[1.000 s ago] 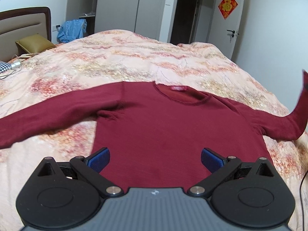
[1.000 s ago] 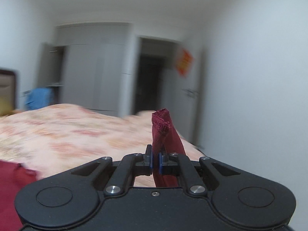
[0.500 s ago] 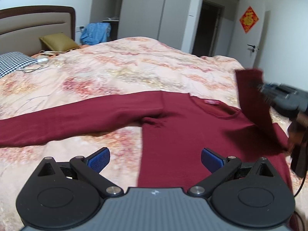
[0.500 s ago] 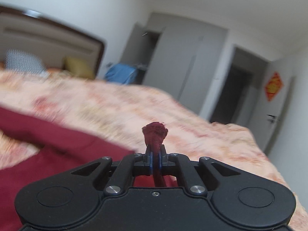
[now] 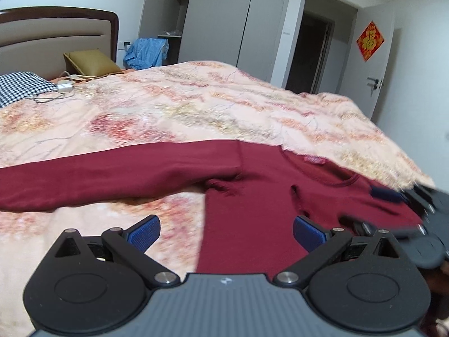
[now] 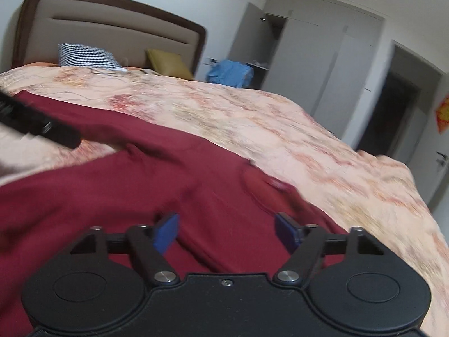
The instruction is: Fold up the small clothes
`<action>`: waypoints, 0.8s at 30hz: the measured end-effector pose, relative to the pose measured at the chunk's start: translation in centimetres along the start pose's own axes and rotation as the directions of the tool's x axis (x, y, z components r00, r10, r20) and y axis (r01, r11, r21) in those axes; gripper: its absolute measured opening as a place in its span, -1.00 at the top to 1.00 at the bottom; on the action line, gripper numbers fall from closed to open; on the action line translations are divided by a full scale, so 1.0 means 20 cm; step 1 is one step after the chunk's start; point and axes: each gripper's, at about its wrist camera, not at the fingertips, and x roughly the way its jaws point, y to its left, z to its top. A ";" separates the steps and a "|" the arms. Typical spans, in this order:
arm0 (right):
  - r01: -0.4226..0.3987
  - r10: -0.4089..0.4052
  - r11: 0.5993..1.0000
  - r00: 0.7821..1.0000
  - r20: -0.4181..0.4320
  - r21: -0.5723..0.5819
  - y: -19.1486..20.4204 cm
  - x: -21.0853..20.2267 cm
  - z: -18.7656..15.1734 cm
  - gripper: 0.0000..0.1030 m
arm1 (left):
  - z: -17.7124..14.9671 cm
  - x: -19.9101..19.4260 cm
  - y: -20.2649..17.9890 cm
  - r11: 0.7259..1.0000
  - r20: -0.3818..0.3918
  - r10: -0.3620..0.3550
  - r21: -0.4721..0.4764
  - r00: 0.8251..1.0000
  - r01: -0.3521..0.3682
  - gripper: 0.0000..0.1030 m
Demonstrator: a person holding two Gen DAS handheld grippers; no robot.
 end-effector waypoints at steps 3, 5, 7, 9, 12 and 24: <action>0.123 -0.121 0.992 0.992 -0.041 0.032 -0.15 -0.10 -0.15 -0.68 | 0.00 0.08 -0.09 0.999 0.014 -0.043 -0.020 0.999 0.043 -1.00; 0.217 -0.212 0.974 0.974 -0.083 0.057 -0.25 -0.14 -0.25 -0.70 | 0.00 0.16 -0.16 0.997 0.025 -0.071 -0.016 0.997 0.072 -1.00; 0.313 -0.299 0.946 0.944 -0.137 0.090 -0.36 -0.16 -0.36 -0.73 | -0.01 0.25 -0.25 0.997 0.030 -0.076 0.000 0.997 0.076 -1.00; 0.370 -0.337 0.911 0.922 -0.191 0.180 -0.47 -0.17 -0.46 -0.78 | -0.02 0.34 -0.33 0.997 0.020 -0.070 0.024 0.997 0.070 -1.00; 0.440 -0.380 0.850 0.893 -0.241 0.290 -0.61 -0.16 -0.56 -0.81 | -0.08 0.45 -0.40 0.997 -0.004 -0.023 0.068 1.000 0.023 -1.00; 0.569 -0.542 0.715 0.818 -0.191 0.407 -0.75 -0.12 -0.63 -0.90 | -0.21 0.58 -0.38 0.996 -0.059 0.032 0.087 0.998 -0.027 -0.99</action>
